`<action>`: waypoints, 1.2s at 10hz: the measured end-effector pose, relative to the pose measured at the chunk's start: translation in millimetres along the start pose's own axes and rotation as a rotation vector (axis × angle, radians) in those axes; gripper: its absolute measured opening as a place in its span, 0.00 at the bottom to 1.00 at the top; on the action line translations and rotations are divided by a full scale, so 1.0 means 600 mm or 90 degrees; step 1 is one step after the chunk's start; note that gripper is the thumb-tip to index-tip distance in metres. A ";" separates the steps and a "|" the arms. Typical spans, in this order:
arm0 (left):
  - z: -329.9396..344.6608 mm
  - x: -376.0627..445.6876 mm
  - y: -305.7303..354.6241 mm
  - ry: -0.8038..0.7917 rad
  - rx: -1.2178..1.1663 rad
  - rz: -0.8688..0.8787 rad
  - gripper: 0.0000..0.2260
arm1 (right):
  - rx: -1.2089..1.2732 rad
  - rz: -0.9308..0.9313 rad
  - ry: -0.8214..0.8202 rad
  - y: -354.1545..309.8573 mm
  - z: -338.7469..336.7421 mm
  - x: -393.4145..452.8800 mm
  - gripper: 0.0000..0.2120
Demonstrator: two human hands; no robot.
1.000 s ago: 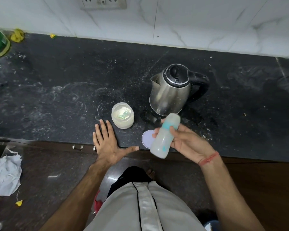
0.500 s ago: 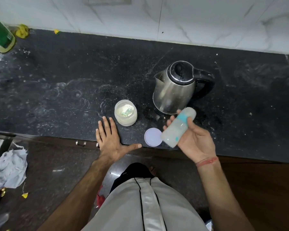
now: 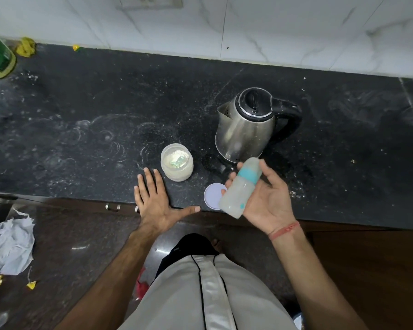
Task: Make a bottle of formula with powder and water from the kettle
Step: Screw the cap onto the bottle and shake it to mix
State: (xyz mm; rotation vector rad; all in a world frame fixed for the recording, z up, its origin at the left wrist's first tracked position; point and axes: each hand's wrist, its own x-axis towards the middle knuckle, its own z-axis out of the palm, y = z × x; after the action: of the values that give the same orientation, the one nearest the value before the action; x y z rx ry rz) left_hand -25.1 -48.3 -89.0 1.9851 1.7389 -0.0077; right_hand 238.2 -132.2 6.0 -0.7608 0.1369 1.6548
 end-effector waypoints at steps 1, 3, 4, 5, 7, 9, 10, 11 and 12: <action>-0.002 -0.001 0.000 -0.008 0.000 -0.003 0.84 | 0.054 -0.012 -0.013 -0.002 0.003 -0.007 0.26; -0.004 -0.001 0.003 -0.013 0.003 0.000 0.83 | 0.070 -0.029 0.029 -0.005 -0.001 -0.012 0.23; -0.005 -0.002 0.002 -0.015 0.003 -0.002 0.83 | -0.014 -0.020 0.023 -0.009 -0.003 -0.017 0.24; -0.003 -0.002 0.001 -0.014 0.000 -0.003 0.83 | 0.170 -0.069 0.009 -0.015 -0.011 -0.016 0.24; -0.008 -0.002 0.005 -0.019 -0.001 -0.003 0.83 | 0.035 -0.084 0.032 -0.022 0.014 -0.004 0.23; -0.009 -0.002 0.005 -0.019 -0.002 -0.004 0.83 | 0.155 -0.141 0.007 -0.031 0.020 0.010 0.18; -0.008 -0.004 0.006 -0.018 -0.002 -0.006 0.83 | 0.242 -0.177 -0.062 -0.039 0.015 0.006 0.13; -0.006 -0.003 0.005 -0.016 0.001 -0.002 0.83 | 0.188 -0.164 -0.054 -0.031 0.014 0.004 0.17; -0.006 -0.002 0.005 -0.012 0.001 -0.003 0.82 | 0.019 -0.080 -0.023 0.005 0.016 -0.002 0.24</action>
State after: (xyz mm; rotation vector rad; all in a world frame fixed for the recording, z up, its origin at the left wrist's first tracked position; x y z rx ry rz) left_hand -23.5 -48.0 -84.3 1.9765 1.7317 -0.0286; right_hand 231.7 -128.9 13.2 -0.7028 0.0864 1.5424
